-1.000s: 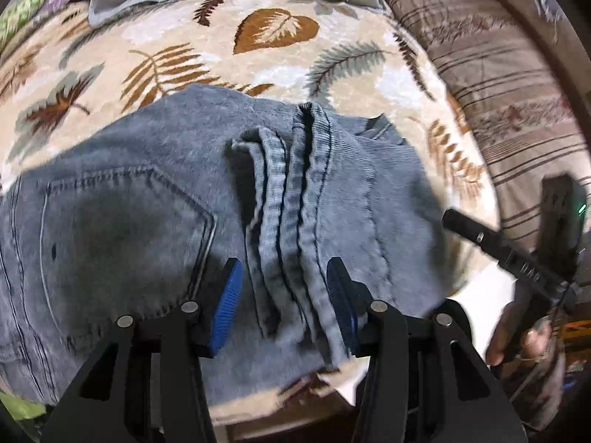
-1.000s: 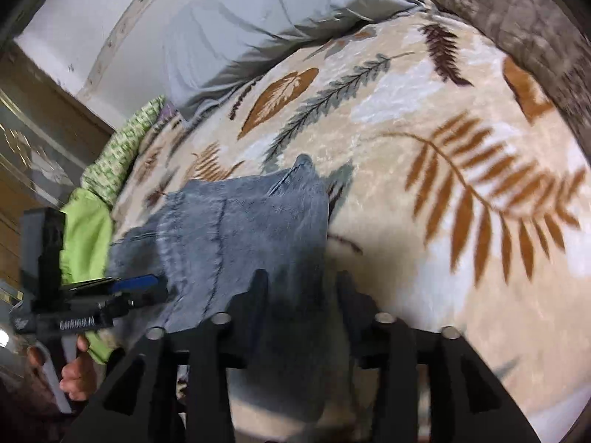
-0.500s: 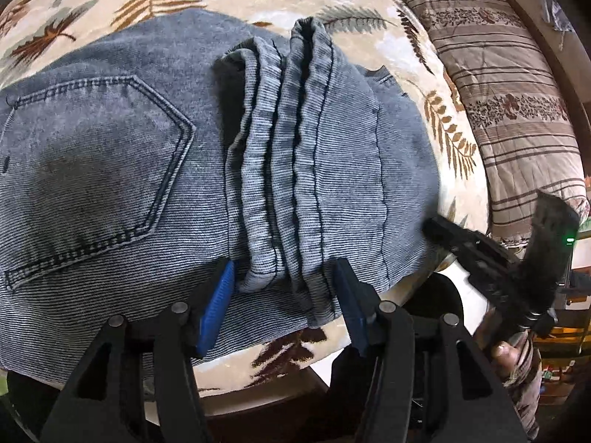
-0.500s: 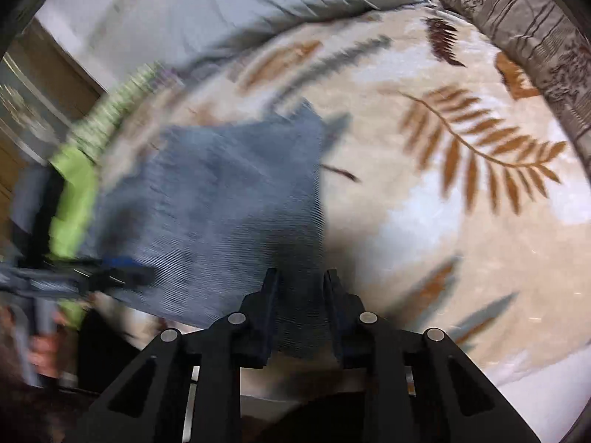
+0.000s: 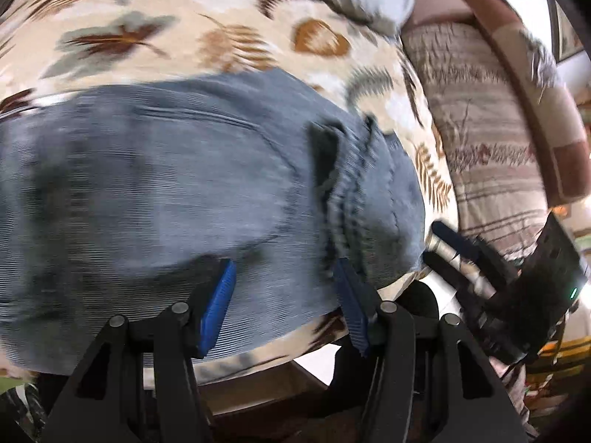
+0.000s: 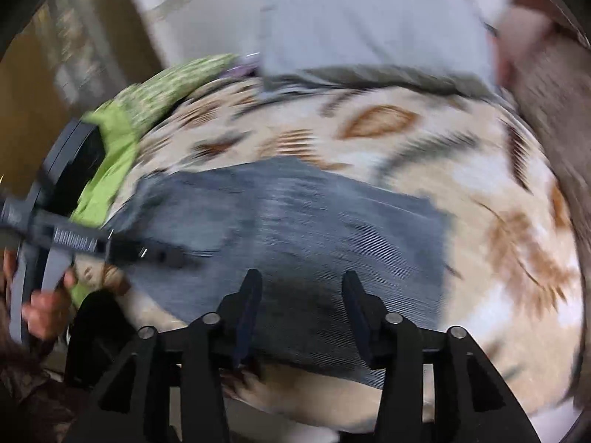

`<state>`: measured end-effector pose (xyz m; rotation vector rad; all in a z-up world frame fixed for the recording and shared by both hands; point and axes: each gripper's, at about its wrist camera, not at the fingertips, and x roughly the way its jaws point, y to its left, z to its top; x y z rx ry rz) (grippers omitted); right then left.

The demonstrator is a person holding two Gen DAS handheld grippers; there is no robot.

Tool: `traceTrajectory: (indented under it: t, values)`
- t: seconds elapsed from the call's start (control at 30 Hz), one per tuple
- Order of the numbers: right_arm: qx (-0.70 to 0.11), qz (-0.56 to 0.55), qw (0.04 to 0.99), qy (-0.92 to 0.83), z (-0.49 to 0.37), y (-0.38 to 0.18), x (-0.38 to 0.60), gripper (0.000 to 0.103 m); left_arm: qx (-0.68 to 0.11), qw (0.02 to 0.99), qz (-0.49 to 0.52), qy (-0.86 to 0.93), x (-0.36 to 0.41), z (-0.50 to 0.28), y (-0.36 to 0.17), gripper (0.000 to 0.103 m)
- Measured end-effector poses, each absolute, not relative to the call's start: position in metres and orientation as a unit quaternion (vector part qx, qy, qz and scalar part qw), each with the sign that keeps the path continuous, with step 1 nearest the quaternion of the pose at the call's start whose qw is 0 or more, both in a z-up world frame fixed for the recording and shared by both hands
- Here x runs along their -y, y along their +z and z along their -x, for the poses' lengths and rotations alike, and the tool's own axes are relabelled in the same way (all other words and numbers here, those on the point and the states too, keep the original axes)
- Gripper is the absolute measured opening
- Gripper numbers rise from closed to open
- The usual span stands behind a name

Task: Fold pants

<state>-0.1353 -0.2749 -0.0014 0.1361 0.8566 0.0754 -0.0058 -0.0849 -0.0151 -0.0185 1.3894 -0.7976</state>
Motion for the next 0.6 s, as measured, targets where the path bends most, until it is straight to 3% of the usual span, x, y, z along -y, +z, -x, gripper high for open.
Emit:
traceTrajectory:
  t: [0.17, 0.4, 0.6]
  values:
    - [-0.442, 0.018, 0.890, 0.108, 0.098, -0.013, 0.181, 0.052, -0.613, 0.720, 0.035, -0.323, 0.008, -0.042, -0.003, 0.058]
    - [-0.446, 0.131, 0.872, 0.155, 0.069, -0.033, 0.070, 0.067, -0.635, 0.716, 0.082, -0.279, -0.073, -0.106, -0.027, 0.065]
    - [-0.444, 0.238, 0.853, 0.139, 0.062, -0.065, 0.011, 0.068, -0.666, 0.679, 0.111, -0.288, -0.090, -0.139, -0.058, 0.065]
